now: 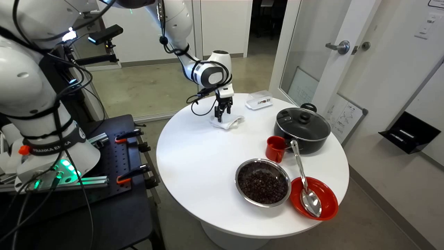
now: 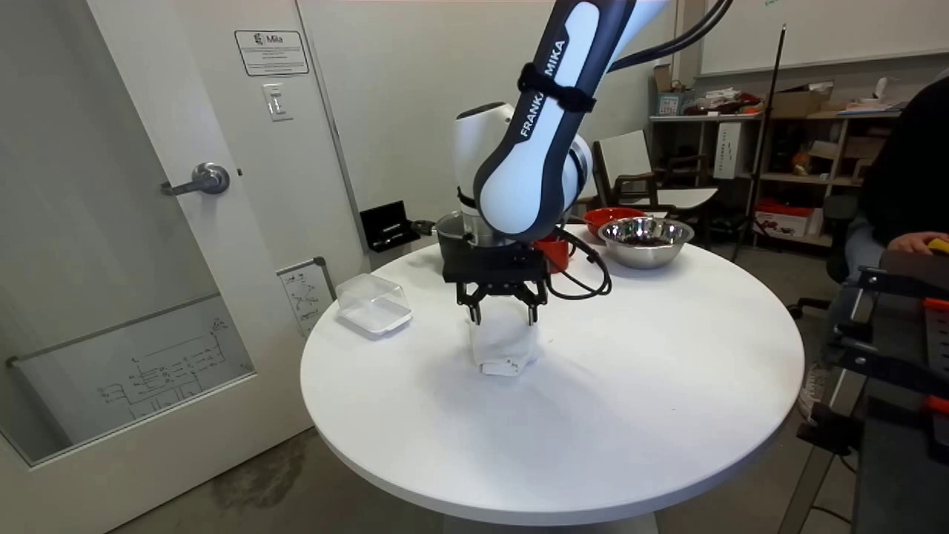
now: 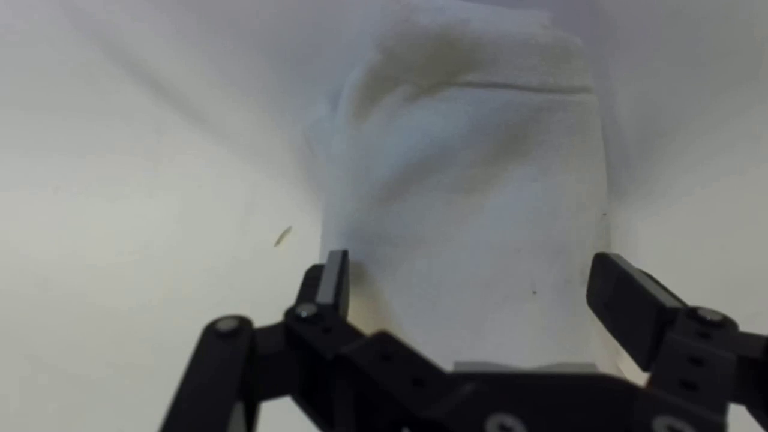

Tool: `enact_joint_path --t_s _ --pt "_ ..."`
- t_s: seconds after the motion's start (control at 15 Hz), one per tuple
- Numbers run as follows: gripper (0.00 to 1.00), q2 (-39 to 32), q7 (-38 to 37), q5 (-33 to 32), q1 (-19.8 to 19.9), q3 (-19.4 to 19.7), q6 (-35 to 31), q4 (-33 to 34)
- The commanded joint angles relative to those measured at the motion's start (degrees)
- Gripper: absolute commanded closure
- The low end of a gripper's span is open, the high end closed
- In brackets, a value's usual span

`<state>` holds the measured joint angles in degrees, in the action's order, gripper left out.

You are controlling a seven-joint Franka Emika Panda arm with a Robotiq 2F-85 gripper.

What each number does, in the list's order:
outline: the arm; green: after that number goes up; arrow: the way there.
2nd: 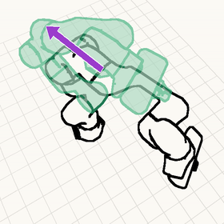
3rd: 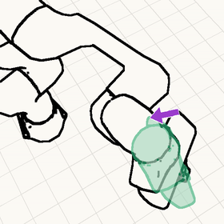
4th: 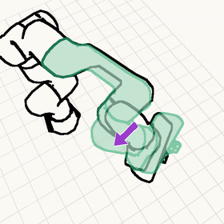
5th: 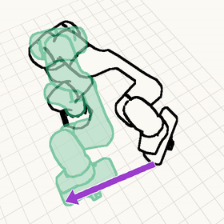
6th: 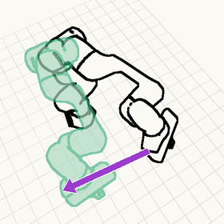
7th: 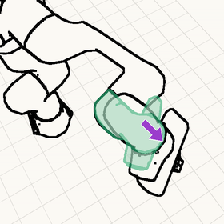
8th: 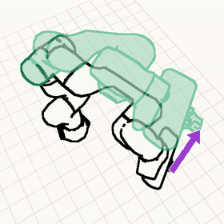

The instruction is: Fold the towel, then use it to wipe the table

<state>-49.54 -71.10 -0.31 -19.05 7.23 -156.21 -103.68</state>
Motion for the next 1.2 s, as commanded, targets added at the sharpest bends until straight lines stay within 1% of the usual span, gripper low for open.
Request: enact_joint_path --t_s 0.0,0.33,0.4,0.47,0.87,1.13 --pt "0.00 -2.37 -0.58 1.20 -0.35 0.51 0.84 2.53" --pt "0.00 -4.55 -0.23 1.77 0.01 0.05 1.45 4.52" --pt "0.25 -4.96 -0.11 2.01 0.17 -0.13 1.68 4.98" --pt "0.26 -5.29 -0.10 2.12 0.17 -0.11 1.76 5.32" --pt "0.71 -5.99 -0.42 2.07 0.09 0.12 4.25 7.21" --pt "0.98 -6.26 -1.17 1.42 -0.50 0.74 6.10 8.00"
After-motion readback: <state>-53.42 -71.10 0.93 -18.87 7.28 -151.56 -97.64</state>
